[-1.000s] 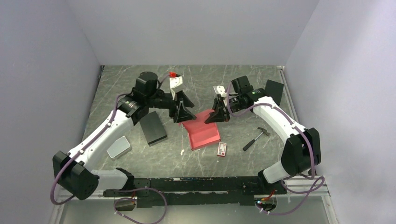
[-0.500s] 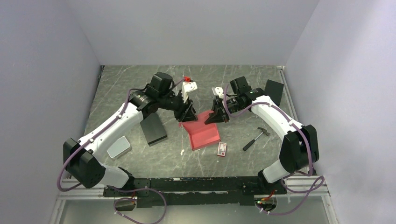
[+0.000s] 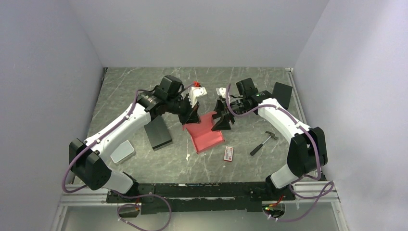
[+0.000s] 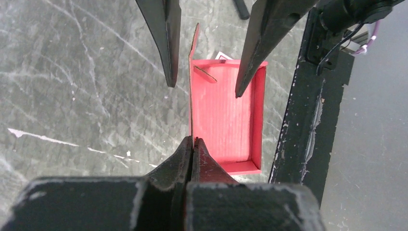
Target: Fold the paper box
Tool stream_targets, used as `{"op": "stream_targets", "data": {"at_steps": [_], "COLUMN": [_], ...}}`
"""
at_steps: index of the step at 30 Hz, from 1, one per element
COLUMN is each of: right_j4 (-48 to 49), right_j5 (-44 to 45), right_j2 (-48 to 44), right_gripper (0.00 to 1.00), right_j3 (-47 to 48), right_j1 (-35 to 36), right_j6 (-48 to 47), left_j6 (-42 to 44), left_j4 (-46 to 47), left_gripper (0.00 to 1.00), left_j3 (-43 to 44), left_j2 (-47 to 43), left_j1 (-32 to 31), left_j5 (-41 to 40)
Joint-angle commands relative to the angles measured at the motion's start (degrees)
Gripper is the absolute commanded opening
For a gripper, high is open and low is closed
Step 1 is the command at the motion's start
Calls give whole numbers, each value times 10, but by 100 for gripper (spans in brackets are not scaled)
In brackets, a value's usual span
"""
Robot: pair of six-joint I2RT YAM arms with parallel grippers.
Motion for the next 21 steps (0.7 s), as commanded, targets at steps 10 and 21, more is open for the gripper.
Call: {"op": "stream_targets", "data": {"at_steps": [10, 21], "right_j4": [115, -63], "right_j5": [99, 233], "right_j2": [-62, -92], "right_gripper": [77, 100], "right_j3": [-44, -199], "right_j1": [-60, -26], "right_j6": [181, -280], "left_j6": [8, -8], "left_j4": [-21, -3], "left_gripper": [0, 0], "left_j3": [-5, -30], "left_j2": [-6, 9], "left_j1": [-2, -2], "left_j5": [-151, -210]}}
